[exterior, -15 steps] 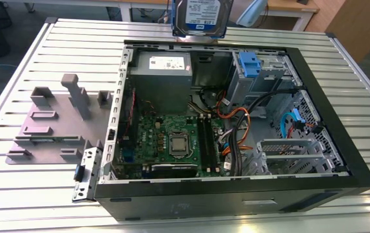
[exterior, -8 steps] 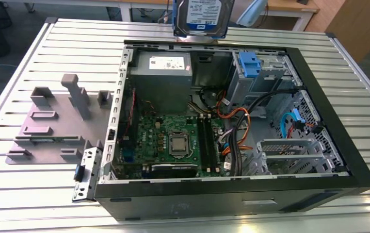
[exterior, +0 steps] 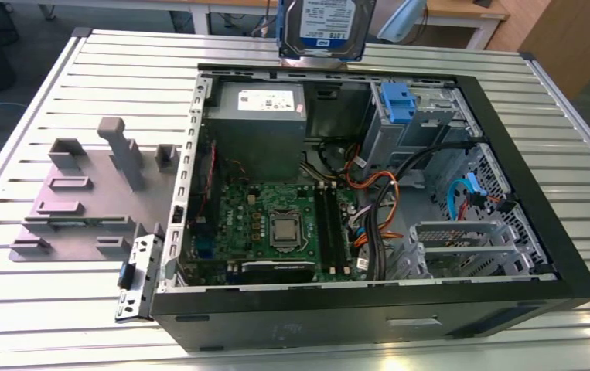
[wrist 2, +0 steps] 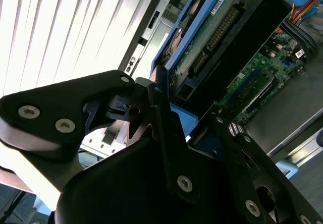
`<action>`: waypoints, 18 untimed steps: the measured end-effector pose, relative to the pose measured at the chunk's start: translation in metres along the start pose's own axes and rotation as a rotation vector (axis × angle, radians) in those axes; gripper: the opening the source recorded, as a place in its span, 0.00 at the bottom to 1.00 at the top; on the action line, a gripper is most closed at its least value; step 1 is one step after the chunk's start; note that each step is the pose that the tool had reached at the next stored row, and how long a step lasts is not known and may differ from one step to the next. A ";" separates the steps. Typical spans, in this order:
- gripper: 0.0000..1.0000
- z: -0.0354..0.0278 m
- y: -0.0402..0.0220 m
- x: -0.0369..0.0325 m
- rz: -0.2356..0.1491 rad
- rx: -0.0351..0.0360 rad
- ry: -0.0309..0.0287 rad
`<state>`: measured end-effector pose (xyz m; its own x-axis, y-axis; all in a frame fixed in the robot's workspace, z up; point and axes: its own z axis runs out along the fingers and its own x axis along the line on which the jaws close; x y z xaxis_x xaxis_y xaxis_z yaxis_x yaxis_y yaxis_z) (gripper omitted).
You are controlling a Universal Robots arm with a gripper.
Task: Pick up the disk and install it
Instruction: 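Pick up the disk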
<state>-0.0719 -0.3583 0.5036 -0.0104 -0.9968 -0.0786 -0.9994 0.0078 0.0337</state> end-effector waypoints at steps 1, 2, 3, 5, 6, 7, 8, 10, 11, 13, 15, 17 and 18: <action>0.37 0.0000 -0.0004 0.0000 0.000 0.0000 0.0000; 0.37 0.0000 -0.0008 0.0000 0.000 0.0000 0.0000; 0.37 0.0000 -0.0011 0.0000 0.000 0.0000 -0.0001; 0.37 -0.0001 -0.0019 0.0000 0.000 0.0000 0.0000; 0.37 -0.0001 -0.0023 0.0000 0.000 0.0000 0.0000; 0.37 -0.0001 -0.0026 0.0000 0.000 0.0000 0.0000; 0.37 -0.0001 -0.0030 0.0000 0.000 0.0000 -0.0001; 0.37 -0.0001 -0.0036 0.0000 0.000 0.0000 -0.0001; 0.37 -0.0001 -0.0039 0.0000 0.000 0.0000 -0.0001; 0.37 -0.0002 -0.0046 -0.0001 0.000 0.0000 0.0000; 0.37 -0.0002 -0.0053 -0.0001 0.000 0.0000 -0.0001; 0.37 -0.0002 -0.0059 -0.0001 0.000 0.0000 0.0000; 0.37 -0.0002 -0.0062 -0.0001 0.000 0.0000 0.0000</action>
<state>-0.0656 -0.3583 0.5036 -0.0105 -0.9968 -0.0786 -0.9994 0.0078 0.0337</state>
